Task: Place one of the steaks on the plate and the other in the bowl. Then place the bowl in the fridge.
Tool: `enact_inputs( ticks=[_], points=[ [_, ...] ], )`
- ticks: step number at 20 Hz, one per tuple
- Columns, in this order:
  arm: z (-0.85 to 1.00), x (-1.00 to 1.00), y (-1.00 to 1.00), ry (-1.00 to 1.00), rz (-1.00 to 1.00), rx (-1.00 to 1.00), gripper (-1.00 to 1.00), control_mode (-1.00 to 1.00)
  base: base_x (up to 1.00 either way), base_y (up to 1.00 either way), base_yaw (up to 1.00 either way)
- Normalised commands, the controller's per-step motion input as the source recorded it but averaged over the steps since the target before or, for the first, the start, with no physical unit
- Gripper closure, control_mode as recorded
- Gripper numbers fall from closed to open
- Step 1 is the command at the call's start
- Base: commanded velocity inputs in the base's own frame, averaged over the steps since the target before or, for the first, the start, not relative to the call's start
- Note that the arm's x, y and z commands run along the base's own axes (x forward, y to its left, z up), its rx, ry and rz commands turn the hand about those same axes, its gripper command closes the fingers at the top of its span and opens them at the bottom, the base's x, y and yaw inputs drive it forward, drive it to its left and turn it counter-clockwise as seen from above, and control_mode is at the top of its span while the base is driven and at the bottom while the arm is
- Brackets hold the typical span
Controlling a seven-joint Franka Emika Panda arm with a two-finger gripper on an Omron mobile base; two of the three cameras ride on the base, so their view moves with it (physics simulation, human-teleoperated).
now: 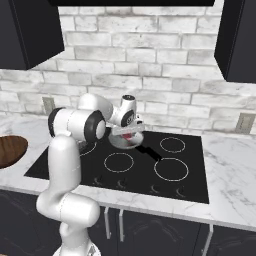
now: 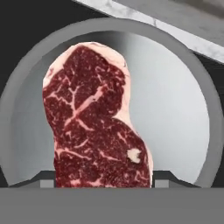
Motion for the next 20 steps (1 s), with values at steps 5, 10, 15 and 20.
enact_inputs(
  ticks=[5,10,15,20],
  points=[
    [0.87,-0.64,0.01,0.00,-0.05,0.03,1.00,-1.00,0.00,0.00,0.00],
    [0.74,-1.00,0.27,0.01,-0.13,0.00,1.00,-1.00,0.00,0.00,0.00],
    [0.48,-1.00,0.32,0.00,-0.20,0.00,1.00,-1.00,0.00,0.00,0.00],
    [0.22,-1.00,0.45,0.00,-0.23,-0.01,1.00,-1.00,0.00,0.00,0.00]
  ],
)
